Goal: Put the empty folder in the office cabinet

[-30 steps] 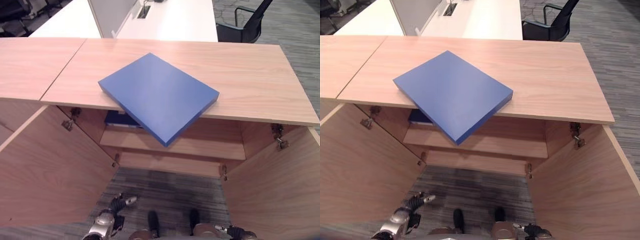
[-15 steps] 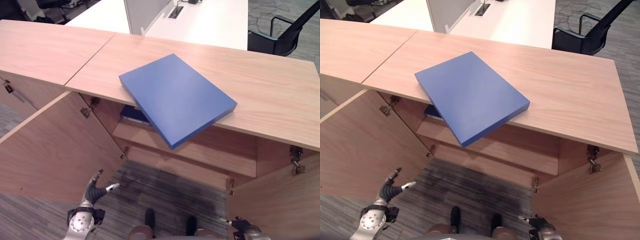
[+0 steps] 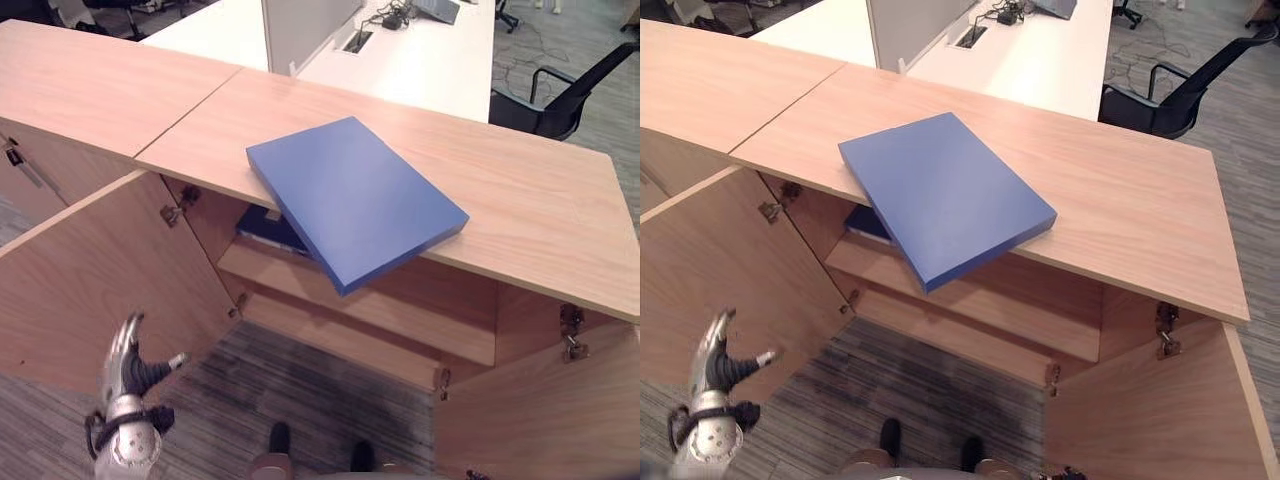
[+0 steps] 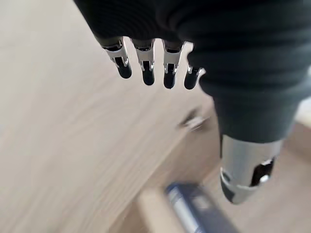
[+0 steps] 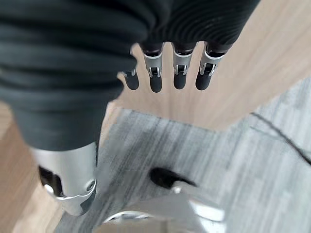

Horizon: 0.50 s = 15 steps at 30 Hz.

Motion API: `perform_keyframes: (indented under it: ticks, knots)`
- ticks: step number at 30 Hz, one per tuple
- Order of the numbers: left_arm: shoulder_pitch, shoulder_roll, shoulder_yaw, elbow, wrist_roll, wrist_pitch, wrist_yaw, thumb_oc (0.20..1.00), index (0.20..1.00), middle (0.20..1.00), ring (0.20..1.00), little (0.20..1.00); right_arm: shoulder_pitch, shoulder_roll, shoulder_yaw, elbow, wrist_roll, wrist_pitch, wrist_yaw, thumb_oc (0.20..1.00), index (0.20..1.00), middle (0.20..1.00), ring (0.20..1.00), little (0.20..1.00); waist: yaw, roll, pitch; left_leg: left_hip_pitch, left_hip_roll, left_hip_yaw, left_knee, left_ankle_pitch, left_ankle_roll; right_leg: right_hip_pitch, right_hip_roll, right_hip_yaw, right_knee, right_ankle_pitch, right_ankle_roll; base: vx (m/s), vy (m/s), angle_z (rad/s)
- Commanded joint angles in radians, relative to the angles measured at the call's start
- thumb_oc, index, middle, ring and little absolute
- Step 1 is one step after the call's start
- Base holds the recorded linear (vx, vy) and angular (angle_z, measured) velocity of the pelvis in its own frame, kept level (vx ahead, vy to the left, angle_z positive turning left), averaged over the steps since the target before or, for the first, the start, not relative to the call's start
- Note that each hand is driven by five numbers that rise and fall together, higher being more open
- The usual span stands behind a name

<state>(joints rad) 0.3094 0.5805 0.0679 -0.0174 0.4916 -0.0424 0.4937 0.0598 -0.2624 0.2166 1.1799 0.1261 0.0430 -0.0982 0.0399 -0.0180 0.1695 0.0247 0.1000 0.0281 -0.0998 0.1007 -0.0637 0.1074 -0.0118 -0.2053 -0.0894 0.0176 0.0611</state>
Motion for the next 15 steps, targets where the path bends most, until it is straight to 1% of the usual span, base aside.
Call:
perform_keyframes:
  ticks: [1,2,3,5,6,9,10,11,12,13,15]
  knots:
    - [-0.054,0.072,0.025,-0.088,0.2,-0.035,0.066,1.0,1.0,1.0,1.0,1.0,-0.071,0.025,0.052,0.017,-0.024,-0.041,-0.01,1.0,1.0,1.0,1.0,1.0,-0.023,-0.033,0.008,0.007,0.058,0.053,0.013,-0.037,-0.045,0.031,-0.006,0.076,0.002,-0.09,0.036,-0.02,-0.032,-0.08]
    - [-0.075,0.108,0.002,-0.105,0.259,-0.034,0.069,1.0,1.0,1.0,1.0,1.0,-0.07,0.022,0.059,0.022,-0.025,-0.046,-0.007,1.0,1.0,1.0,1.0,1.0,-0.03,-0.034,0.004,0.01,0.062,0.058,0.013,-0.04,-0.047,0.03,-0.003,0.081,0.002,-0.089,0.036,-0.01,-0.021,-0.13]
    - [-0.076,0.109,0.001,-0.104,0.261,-0.033,0.07,1.0,1.0,1.0,1.0,1.0,-0.07,0.023,0.058,0.022,-0.025,-0.047,-0.007,1.0,1.0,1.0,1.0,1.0,-0.028,-0.034,0.004,0.01,0.063,0.059,0.013,-0.04,-0.047,0.03,-0.003,0.081,0.002,-0.089,0.036,-0.02,-0.018,-0.19]
    - [-0.103,0.153,-0.015,-0.141,0.327,-0.042,0.068,1.0,1.0,1.0,1.0,1.0,-0.072,0.021,0.064,0.032,-0.028,-0.052,0.0,1.0,1.0,1.0,1.0,1.0,-0.037,-0.035,-0.004,0.013,0.069,0.065,0.013,-0.044,-0.05,0.03,-0.001,0.09,0.002,-0.087,0.036,-0.01,-0.008,-0.19]
    - [-0.104,0.154,-0.016,-0.14,0.329,-0.041,0.068,1.0,1.0,1.0,1.0,1.0,-0.072,0.022,0.063,0.032,-0.028,-0.052,0.0,1.0,1.0,1.0,1.0,1.0,-0.036,-0.035,-0.004,0.013,0.07,0.066,0.013,-0.045,-0.05,0.03,0.0,0.09,0.002,-0.087,0.036,0.0,-0.004,-0.12]
    - [-0.138,0.196,-0.043,-0.173,0.375,-0.058,0.064,1.0,1.0,1.0,1.0,1.0,-0.068,0.023,0.069,0.047,-0.032,-0.06,0.004,1.0,1.0,1.0,1.0,1.0,-0.047,-0.034,-0.019,0.016,0.073,0.074,0.013,-0.049,-0.052,0.027,0.002,0.098,0.002,-0.083,0.037,-0.01,0.002,-0.08]
    - [-0.15,0.21,-0.053,-0.179,0.389,-0.06,0.058,1.0,1.0,1.0,1.0,1.0,-0.067,0.024,0.067,0.05,-0.031,-0.062,0.006,1.0,1.0,1.0,1.0,1.0,-0.047,-0.034,-0.022,0.013,0.074,0.078,0.013,-0.042,-0.052,0.023,0.003,0.1,0.002,-0.076,0.036,0.0,0.002,-0.11]
    - [-0.151,0.21,-0.054,-0.178,0.389,-0.06,0.058,1.0,1.0,1.0,1.0,1.0,-0.067,0.024,0.066,0.05,-0.031,-0.062,0.006,1.0,1.0,1.0,1.0,1.0,-0.046,-0.034,-0.024,0.016,0.074,0.077,0.013,-0.051,-0.053,0.025,0.003,0.101,0.002,-0.082,0.037,-0.02,0.005,-0.08]
    - [-0.168,0.229,-0.062,-0.194,0.412,-0.066,0.054,1.0,1.0,1.0,1.0,1.0,-0.065,0.023,0.066,0.053,-0.031,-0.065,0.01,1.0,1.0,1.0,1.0,1.0,-0.051,-0.033,-0.028,0.016,0.074,0.083,0.013,-0.045,-0.053,0.022,0.004,0.104,0.002,-0.075,0.037,0.04,0.012,-0.08]
    - [-0.191,0.25,-0.078,-0.21,0.435,-0.071,0.047,1.0,1.0,1.0,1.0,1.0,-0.063,0.02,0.067,0.059,-0.032,-0.067,0.013,1.0,1.0,1.0,1.0,1.0,-0.056,-0.032,-0.037,0.023,0.077,0.086,0.013,-0.057,-0.054,0.024,0.003,0.11,0.002,-0.081,0.039,0.01,0.015,-0.05]
    - [-0.218,0.27,-0.094,-0.225,0.457,-0.079,0.044,1.0,1.0,1.0,1.0,1.0,-0.061,0.021,0.07,0.065,-0.036,-0.069,0.018,1.0,1.0,1.0,1.0,1.0,-0.063,-0.03,-0.045,0.027,0.078,0.092,0.013,-0.061,-0.055,0.023,0.004,0.118,0.002,-0.08,0.039,0.02,0.013,-0.06]
